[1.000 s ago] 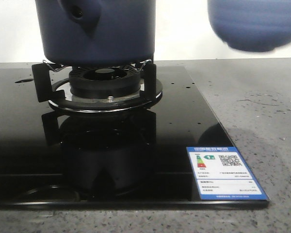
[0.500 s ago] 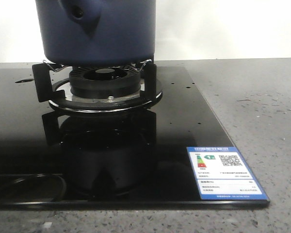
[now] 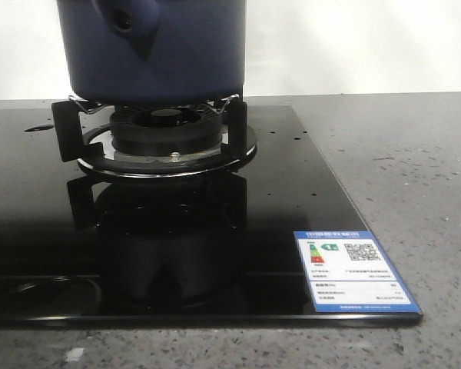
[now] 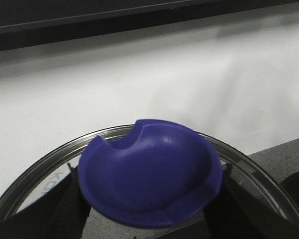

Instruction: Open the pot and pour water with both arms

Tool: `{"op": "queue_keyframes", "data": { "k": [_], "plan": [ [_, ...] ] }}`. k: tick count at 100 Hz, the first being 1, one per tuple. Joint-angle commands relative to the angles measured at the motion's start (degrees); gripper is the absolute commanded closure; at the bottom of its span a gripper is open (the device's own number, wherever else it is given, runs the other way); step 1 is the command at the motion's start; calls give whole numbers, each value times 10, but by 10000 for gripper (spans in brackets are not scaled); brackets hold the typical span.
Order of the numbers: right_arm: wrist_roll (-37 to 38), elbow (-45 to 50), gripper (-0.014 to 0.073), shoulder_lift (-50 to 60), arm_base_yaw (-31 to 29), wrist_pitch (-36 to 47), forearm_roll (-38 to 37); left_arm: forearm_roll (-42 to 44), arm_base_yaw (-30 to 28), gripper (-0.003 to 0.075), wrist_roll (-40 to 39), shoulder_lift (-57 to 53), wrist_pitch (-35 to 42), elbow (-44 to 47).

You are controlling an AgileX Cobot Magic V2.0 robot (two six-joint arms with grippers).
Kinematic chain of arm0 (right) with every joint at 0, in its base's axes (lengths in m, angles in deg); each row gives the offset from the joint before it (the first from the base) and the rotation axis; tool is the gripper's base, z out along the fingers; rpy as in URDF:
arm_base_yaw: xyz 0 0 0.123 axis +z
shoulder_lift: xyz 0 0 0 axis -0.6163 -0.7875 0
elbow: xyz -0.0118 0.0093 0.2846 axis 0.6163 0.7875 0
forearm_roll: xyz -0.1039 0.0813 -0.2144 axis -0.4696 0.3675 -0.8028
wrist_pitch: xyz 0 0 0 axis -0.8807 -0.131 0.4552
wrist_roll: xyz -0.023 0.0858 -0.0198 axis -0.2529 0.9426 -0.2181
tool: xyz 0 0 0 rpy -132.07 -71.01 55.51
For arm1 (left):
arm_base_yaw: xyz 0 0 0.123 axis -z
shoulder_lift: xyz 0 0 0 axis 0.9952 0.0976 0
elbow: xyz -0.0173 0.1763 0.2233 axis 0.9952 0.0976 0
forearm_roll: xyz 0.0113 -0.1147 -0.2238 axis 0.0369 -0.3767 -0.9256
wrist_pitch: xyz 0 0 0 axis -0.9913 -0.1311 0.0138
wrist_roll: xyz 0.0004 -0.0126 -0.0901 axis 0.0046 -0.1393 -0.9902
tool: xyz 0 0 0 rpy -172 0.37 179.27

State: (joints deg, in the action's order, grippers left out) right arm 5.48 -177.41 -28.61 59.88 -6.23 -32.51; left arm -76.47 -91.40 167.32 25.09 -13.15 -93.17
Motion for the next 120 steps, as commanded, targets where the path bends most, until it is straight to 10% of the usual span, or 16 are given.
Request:
{"op": "queue_keyframes", "data": {
  "k": [1, 77, 120],
  "plan": [
    [-16, 13, 634, 42, 2, 99, 13, -33, -1, 349, -7, -19, 16, -19],
    [-105, 502, 636, 204, 95, 816, -51, -34, -18, 349, -18, -54, -3, -19],
    [-105, 565, 636, 204, 100, 1002, -82, -34, -18, 349, -18, -54, -6, -19]
  ]
}}
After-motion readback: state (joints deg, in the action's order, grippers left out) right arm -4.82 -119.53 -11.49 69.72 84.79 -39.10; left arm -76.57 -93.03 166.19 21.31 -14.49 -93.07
